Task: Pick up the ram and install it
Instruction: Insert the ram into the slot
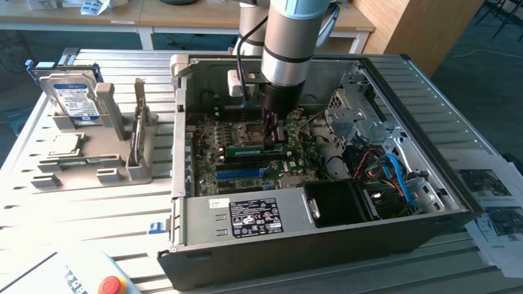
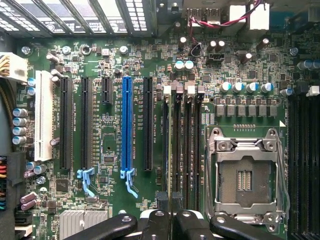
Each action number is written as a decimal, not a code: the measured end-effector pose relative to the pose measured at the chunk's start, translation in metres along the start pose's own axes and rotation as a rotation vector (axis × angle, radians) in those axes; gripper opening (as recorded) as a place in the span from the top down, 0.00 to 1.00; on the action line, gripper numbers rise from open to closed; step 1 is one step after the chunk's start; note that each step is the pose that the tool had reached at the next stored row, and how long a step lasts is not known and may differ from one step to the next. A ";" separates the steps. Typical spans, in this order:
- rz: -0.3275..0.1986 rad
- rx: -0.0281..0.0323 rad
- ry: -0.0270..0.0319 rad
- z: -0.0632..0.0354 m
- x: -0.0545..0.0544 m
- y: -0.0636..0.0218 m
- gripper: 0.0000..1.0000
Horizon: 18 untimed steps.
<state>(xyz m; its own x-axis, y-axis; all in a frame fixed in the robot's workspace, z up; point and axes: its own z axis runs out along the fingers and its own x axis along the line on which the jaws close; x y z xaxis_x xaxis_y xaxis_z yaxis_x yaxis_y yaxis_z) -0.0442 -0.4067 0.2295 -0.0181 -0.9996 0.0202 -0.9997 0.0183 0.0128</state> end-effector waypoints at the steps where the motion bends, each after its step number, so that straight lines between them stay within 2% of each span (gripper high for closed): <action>1: -0.001 -0.0001 0.0000 0.0000 0.000 -0.0001 0.88; 18: -0.006 0.0001 -0.0002 0.0010 0.000 -0.0001 0.88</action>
<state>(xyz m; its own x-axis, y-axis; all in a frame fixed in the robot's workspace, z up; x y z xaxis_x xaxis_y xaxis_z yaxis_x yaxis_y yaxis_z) -0.0442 -0.4066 0.2285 -0.0121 -0.9997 0.0199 -0.9998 0.0123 0.0129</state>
